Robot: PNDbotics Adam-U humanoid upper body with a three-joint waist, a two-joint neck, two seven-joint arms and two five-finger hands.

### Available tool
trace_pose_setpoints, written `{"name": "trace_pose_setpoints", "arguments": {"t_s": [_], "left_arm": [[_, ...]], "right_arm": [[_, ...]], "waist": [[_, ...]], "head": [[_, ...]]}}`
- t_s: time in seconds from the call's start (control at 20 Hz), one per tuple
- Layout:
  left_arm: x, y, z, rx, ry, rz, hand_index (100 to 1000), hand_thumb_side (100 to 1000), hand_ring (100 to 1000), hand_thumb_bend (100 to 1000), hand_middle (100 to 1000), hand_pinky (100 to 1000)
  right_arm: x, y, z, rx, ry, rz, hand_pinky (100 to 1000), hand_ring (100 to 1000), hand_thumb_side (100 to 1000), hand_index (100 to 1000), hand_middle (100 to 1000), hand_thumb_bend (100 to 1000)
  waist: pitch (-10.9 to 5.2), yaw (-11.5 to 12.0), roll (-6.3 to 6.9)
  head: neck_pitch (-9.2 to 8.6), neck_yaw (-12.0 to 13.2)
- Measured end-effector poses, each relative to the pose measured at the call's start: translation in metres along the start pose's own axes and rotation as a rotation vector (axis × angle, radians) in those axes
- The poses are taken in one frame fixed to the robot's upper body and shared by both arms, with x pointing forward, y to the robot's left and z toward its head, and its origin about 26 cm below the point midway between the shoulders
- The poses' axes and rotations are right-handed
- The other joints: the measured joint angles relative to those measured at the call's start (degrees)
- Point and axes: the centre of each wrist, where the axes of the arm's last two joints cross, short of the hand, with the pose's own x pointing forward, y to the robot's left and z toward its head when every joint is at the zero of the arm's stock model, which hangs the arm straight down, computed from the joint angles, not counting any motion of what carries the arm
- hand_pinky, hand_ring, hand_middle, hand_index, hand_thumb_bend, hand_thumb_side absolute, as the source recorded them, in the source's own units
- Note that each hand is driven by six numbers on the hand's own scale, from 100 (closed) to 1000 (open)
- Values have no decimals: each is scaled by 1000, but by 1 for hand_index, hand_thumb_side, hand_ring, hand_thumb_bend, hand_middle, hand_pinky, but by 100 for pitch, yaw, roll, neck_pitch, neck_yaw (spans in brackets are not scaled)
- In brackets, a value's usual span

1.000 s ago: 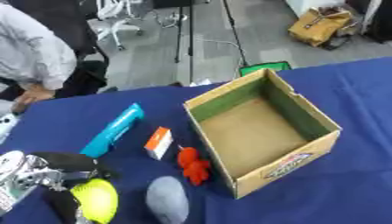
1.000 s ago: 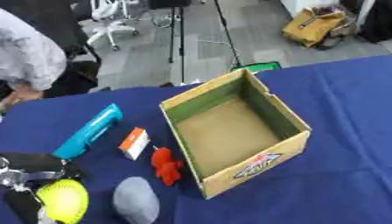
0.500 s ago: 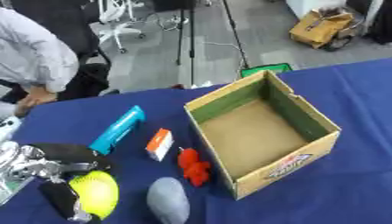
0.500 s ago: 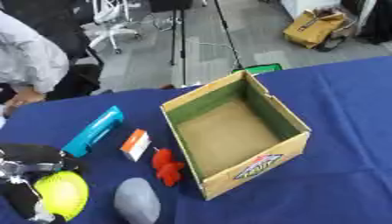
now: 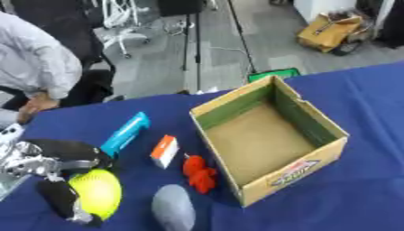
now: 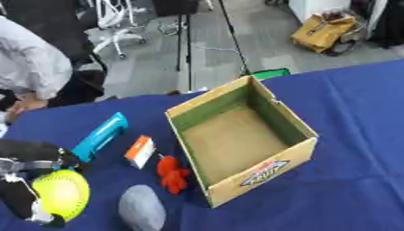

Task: Pick up objects on the table and place them in the box.

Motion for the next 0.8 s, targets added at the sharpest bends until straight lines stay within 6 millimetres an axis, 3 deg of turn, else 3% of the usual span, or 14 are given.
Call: {"name": "trace_pose_setpoints", "arguments": {"t_s": [0.8], "left_arm": [[6, 35, 17, 70, -30, -12, 947, 354, 545, 378, 644, 266]], "right_arm": [[0, 0, -1, 1, -8, -2, 886, 801, 500, 545, 526, 100]], "waist": [[-139, -25, 81]], "head": [[41, -33]]}}
